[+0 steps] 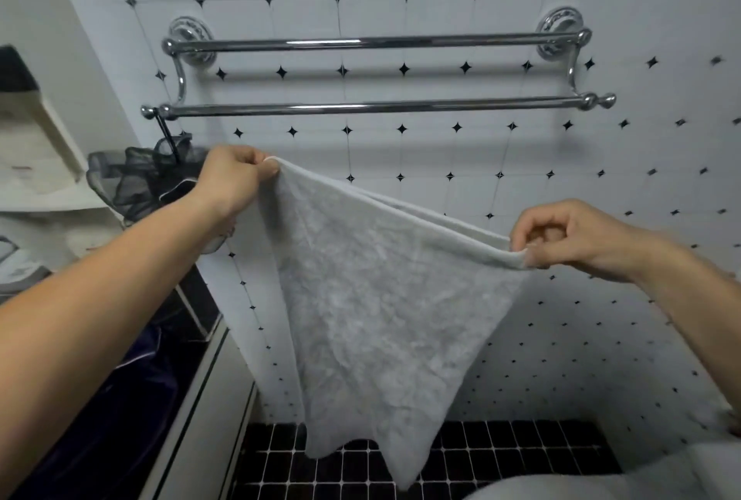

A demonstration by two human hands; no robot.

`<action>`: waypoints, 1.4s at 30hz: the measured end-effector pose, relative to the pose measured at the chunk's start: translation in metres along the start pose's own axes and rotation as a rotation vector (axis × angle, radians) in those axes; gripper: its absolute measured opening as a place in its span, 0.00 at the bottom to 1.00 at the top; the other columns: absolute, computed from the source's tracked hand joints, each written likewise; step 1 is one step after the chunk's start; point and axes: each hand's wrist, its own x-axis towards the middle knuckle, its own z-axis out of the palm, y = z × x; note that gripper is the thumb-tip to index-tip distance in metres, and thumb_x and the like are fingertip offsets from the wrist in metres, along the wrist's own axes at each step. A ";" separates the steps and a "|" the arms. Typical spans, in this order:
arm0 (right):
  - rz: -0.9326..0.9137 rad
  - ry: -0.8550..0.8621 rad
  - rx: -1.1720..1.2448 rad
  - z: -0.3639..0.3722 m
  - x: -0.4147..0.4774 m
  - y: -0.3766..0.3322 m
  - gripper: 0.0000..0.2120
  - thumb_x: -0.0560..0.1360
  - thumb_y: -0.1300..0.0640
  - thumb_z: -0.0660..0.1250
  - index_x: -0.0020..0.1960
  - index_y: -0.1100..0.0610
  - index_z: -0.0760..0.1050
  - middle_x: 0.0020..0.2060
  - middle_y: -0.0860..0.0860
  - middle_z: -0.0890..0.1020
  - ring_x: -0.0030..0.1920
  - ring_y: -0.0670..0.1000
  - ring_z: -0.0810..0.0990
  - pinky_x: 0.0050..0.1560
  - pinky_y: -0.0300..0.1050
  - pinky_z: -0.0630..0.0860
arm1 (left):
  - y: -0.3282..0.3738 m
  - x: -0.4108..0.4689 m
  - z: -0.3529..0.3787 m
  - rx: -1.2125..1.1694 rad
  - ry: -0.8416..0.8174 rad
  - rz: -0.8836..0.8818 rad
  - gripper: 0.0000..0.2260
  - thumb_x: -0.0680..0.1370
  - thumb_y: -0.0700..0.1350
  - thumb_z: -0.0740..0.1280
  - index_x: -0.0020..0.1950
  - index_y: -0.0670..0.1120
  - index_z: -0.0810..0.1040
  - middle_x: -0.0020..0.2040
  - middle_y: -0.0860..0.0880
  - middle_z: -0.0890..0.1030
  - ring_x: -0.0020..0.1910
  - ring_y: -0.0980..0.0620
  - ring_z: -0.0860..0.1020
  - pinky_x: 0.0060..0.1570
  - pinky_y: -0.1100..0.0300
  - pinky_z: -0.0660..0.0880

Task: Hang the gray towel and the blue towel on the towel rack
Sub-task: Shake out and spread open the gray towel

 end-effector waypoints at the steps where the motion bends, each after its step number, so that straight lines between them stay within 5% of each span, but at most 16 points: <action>1: 0.019 0.012 -0.158 0.001 0.001 -0.002 0.09 0.68 0.64 0.75 0.42 0.50 0.84 0.30 0.44 0.80 0.31 0.42 0.75 0.35 0.32 0.71 | -0.003 0.000 -0.001 0.000 -0.007 0.002 0.12 0.73 0.50 0.70 0.36 0.42 0.79 0.31 0.48 0.74 0.32 0.52 0.69 0.36 0.56 0.68; 5: 0.081 0.065 -0.511 0.005 0.004 -0.005 0.09 0.73 0.56 0.71 0.45 0.41 0.83 0.39 0.42 0.83 0.36 0.40 0.78 0.36 0.32 0.73 | -0.010 -0.002 -0.001 -0.011 -0.048 0.017 0.12 0.74 0.49 0.70 0.38 0.41 0.79 0.35 0.45 0.75 0.36 0.50 0.70 0.38 0.53 0.69; 11: 0.174 0.032 -0.579 0.017 0.007 0.016 0.09 0.72 0.62 0.72 0.43 0.48 0.83 0.42 0.48 0.80 0.36 0.40 0.75 0.41 0.35 0.72 | -0.009 -0.005 0.003 -0.028 -0.120 0.059 0.12 0.76 0.45 0.69 0.40 0.36 0.79 0.37 0.45 0.75 0.38 0.49 0.70 0.42 0.53 0.69; 17: 0.344 0.003 -0.511 0.012 0.007 0.035 0.07 0.66 0.53 0.78 0.41 0.45 0.82 0.28 0.40 0.74 0.27 0.41 0.70 0.31 0.34 0.67 | 0.000 -0.012 0.008 0.019 -0.180 0.107 0.12 0.78 0.44 0.68 0.38 0.38 0.79 0.36 0.45 0.76 0.38 0.50 0.71 0.43 0.54 0.69; 21: 0.314 0.084 -1.011 0.022 0.015 0.052 0.16 0.65 0.39 0.74 0.35 0.47 0.71 0.38 0.46 0.72 0.36 0.48 0.73 0.35 0.46 0.71 | 0.001 -0.016 0.014 0.003 -0.221 0.110 0.12 0.77 0.42 0.69 0.44 0.32 0.78 0.38 0.43 0.76 0.39 0.49 0.70 0.43 0.54 0.68; 23: 0.295 0.113 -1.071 0.026 0.018 0.062 0.17 0.70 0.38 0.69 0.33 0.47 0.69 0.38 0.47 0.71 0.37 0.50 0.73 0.37 0.48 0.72 | -0.001 -0.018 0.017 0.014 -0.234 0.111 0.12 0.77 0.41 0.69 0.43 0.31 0.79 0.37 0.45 0.77 0.37 0.51 0.72 0.42 0.58 0.69; 25: 0.306 0.171 -0.992 0.025 0.019 0.068 0.16 0.70 0.41 0.70 0.33 0.50 0.71 0.34 0.48 0.74 0.35 0.51 0.74 0.34 0.46 0.70 | -0.007 -0.020 0.018 0.048 -0.238 0.100 0.09 0.77 0.40 0.70 0.38 0.36 0.79 0.33 0.49 0.77 0.33 0.55 0.72 0.39 0.61 0.69; 30: 0.324 0.716 -0.482 0.032 0.024 0.057 0.12 0.63 0.54 0.79 0.32 0.53 0.76 0.28 0.49 0.76 0.30 0.50 0.73 0.27 0.40 0.65 | -0.035 -0.027 0.019 0.145 -0.240 0.030 0.10 0.77 0.40 0.69 0.35 0.43 0.78 0.22 0.59 0.75 0.22 0.64 0.69 0.28 0.69 0.67; 31: 0.302 0.681 -0.421 0.042 0.026 0.051 0.11 0.62 0.54 0.80 0.35 0.51 0.77 0.29 0.48 0.77 0.31 0.50 0.74 0.26 0.40 0.67 | -0.042 -0.028 0.021 0.164 -0.229 0.013 0.10 0.77 0.41 0.69 0.35 0.42 0.79 0.24 0.58 0.76 0.26 0.62 0.70 0.30 0.66 0.68; 35: 0.161 -0.034 -0.268 0.117 0.023 0.030 0.28 0.62 0.43 0.77 0.59 0.41 0.72 0.37 0.43 0.80 0.36 0.40 0.78 0.35 0.31 0.72 | -0.065 -0.029 0.027 0.211 -0.140 -0.079 0.09 0.77 0.44 0.70 0.38 0.42 0.81 0.38 0.45 0.81 0.39 0.48 0.75 0.43 0.53 0.73; 36: 0.164 -0.091 -0.328 0.122 0.026 0.034 0.29 0.64 0.43 0.75 0.62 0.43 0.71 0.37 0.43 0.79 0.38 0.40 0.78 0.36 0.31 0.72 | -0.068 -0.028 0.027 0.236 -0.110 -0.089 0.09 0.77 0.46 0.70 0.39 0.43 0.82 0.40 0.44 0.82 0.41 0.47 0.76 0.46 0.52 0.75; 39: 0.346 0.276 -0.558 0.080 0.041 0.050 0.07 0.71 0.55 0.73 0.49 0.54 0.79 0.35 0.47 0.76 0.38 0.50 0.75 0.32 0.39 0.67 | -0.071 -0.029 0.025 0.265 -0.061 -0.081 0.09 0.76 0.47 0.70 0.37 0.45 0.81 0.37 0.46 0.80 0.37 0.46 0.75 0.42 0.53 0.73; 41: 0.487 0.604 -0.469 0.048 0.042 0.057 0.04 0.72 0.60 0.73 0.42 0.60 0.80 0.31 0.52 0.74 0.35 0.54 0.72 0.31 0.42 0.64 | -0.072 -0.033 0.028 0.220 -0.110 -0.078 0.08 0.76 0.45 0.70 0.37 0.45 0.80 0.32 0.46 0.76 0.32 0.47 0.71 0.38 0.55 0.70; 42: 0.464 0.624 -0.397 0.043 0.040 0.057 0.05 0.71 0.59 0.73 0.41 0.61 0.80 0.30 0.51 0.74 0.34 0.53 0.71 0.31 0.42 0.63 | -0.073 -0.036 0.031 0.214 -0.133 -0.078 0.08 0.77 0.44 0.69 0.39 0.43 0.81 0.31 0.45 0.76 0.29 0.47 0.71 0.36 0.57 0.70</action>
